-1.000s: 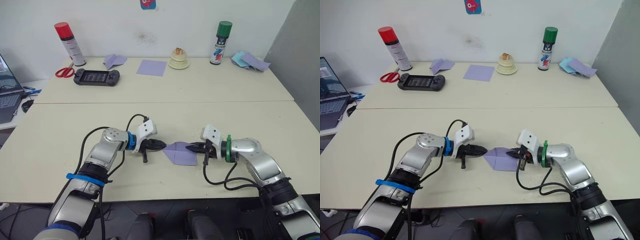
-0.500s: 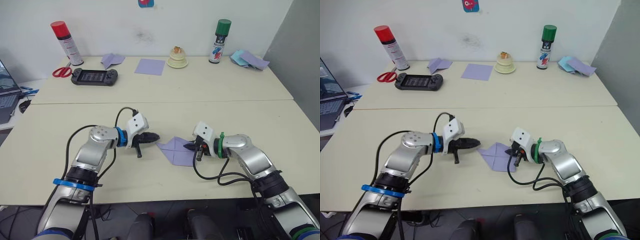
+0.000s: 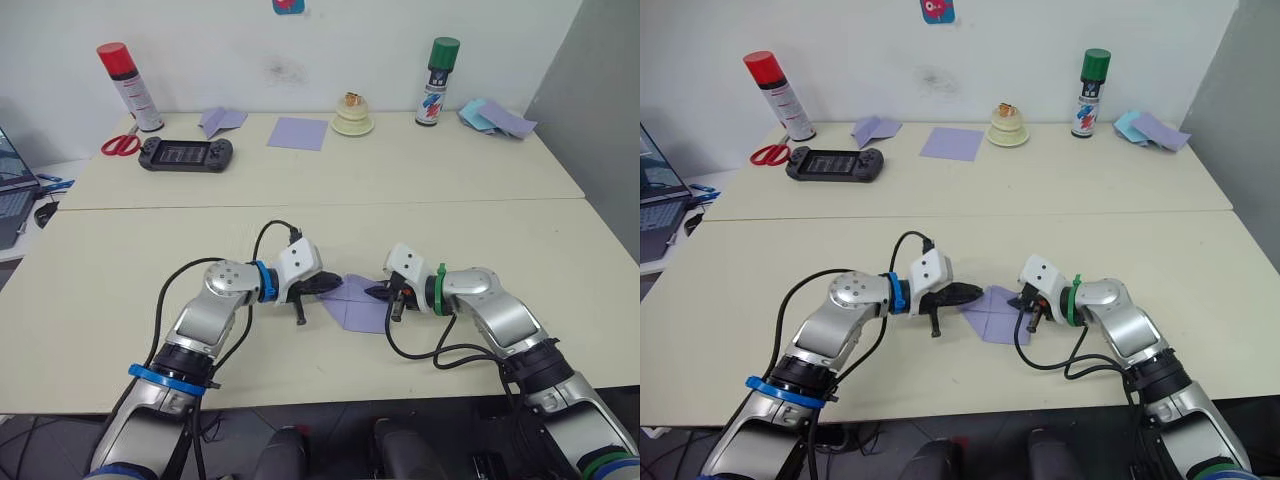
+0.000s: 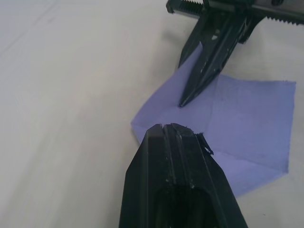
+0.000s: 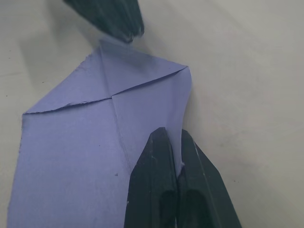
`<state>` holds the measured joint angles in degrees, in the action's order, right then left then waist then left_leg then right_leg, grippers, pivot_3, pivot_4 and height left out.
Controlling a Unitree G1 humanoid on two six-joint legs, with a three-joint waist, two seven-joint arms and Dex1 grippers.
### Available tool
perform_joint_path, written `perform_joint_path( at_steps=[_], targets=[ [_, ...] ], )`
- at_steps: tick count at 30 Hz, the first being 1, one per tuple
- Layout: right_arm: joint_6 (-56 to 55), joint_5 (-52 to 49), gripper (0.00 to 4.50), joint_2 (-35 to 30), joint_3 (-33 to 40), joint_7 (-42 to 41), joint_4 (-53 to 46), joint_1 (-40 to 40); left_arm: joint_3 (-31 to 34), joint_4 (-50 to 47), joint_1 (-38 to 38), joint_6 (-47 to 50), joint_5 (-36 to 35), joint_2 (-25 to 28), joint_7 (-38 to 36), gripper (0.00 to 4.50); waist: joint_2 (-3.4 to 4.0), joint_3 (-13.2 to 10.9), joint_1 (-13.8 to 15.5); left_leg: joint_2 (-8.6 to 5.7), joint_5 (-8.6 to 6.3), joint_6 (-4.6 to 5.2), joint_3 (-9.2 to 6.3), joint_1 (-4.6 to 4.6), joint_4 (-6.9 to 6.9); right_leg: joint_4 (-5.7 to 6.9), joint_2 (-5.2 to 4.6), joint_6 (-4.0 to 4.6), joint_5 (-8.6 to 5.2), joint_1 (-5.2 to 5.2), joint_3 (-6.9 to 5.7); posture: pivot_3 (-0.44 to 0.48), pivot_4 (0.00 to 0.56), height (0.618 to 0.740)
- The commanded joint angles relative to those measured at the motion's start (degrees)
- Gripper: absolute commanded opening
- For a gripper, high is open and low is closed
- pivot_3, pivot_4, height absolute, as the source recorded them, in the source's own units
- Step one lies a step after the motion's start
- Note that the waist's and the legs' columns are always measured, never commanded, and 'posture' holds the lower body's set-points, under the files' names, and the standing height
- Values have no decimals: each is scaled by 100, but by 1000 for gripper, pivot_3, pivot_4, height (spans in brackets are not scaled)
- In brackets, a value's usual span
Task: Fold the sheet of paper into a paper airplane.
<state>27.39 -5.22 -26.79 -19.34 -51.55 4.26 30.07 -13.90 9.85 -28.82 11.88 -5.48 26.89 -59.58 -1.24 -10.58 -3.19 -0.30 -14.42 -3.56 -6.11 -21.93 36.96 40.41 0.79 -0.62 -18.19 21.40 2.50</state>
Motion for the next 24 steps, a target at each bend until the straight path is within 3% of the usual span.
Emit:
perform_joint_path(
  at_steps=[1,10,13,19,24],
  targets=[
    [-26,142,19,-1,-45,29,85,39,-118,234,44,-213,129,-61,63,0,0,0,0,0,0,0,0,0,0,0,0,0,0,0,1,0,150,740],
    [-218,289,19,45,-5,141,9,-11,-356,820,71,-532,351,-289,161,0,0,1,15,-6,4,6,2,5,3,-3,-5,-2,1,-9,2,0,150,740],
    [-197,246,595,-53,206,233,-147,-70,-437,660,209,-477,339,-241,62,0,0,1,16,-6,5,8,0,5,2,-3,-5,-3,2,-9,1,0,150,740],
    [-647,-260,2842,-145,1119,459,-787,-320,-416,493,463,-381,360,-149,117,0,1,1,73,-8,4,7,-1,-9,-7,-25,-11,2,5,-6,-2,0,150,740],
    [-990,-352,2842,300,1117,802,-1505,-902,-395,413,548,-306,358,-151,167,0,1,4,77,-4,2,8,-2,-9,-24,-44,-10,7,8,-9,-5,0,150,740]
  ],
)
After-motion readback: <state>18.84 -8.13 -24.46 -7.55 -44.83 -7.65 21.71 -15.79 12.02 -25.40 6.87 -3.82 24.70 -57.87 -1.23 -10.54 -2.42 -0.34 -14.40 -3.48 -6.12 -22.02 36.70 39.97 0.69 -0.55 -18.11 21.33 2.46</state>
